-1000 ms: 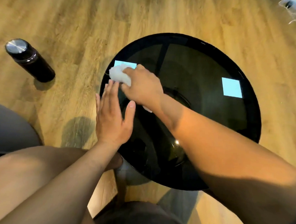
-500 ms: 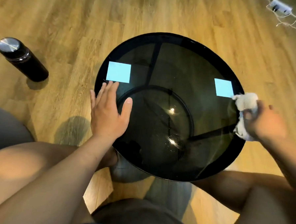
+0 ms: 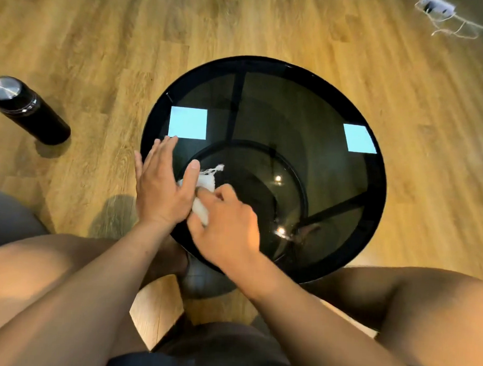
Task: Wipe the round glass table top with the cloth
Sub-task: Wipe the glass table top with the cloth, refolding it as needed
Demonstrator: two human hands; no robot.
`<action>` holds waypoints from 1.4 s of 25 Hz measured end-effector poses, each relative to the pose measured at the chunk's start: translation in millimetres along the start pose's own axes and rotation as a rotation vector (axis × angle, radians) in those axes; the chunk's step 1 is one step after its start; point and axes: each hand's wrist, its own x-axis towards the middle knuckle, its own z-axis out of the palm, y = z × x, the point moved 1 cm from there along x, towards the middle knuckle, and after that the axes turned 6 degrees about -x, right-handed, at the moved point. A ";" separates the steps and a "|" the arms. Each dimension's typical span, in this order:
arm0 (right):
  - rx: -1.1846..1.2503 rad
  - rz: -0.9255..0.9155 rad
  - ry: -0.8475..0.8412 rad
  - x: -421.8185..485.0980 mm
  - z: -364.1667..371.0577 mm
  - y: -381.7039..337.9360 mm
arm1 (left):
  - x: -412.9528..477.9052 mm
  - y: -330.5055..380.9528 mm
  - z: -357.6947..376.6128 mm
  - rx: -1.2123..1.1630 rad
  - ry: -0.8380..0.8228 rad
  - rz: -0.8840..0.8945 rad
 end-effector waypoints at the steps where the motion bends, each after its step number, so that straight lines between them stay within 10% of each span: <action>1: 0.044 -0.019 -0.025 -4.3 4.2 -11.2 | 0.0 1.8 -1.2 -0.042 0.011 -0.008; 8: -0.168 -0.082 -0.037 -45.8 -26.1 111.2 | -3.4 10.1 -1.8 -0.008 -0.038 0.002; 14: -0.406 0.445 -0.062 -41.7 -86.0 279.6 | -1.8 7.0 -0.9 0.000 -0.020 0.032; 28: -0.005 -0.109 -0.138 -31.4 9.7 -28.1 | 3.3 -0.9 -2.5 -0.249 0.051 -0.010; 35: -0.224 -0.129 -0.181 -76.8 -33.5 79.1 | 4.1 -0.9 -2.4 -0.111 0.011 0.019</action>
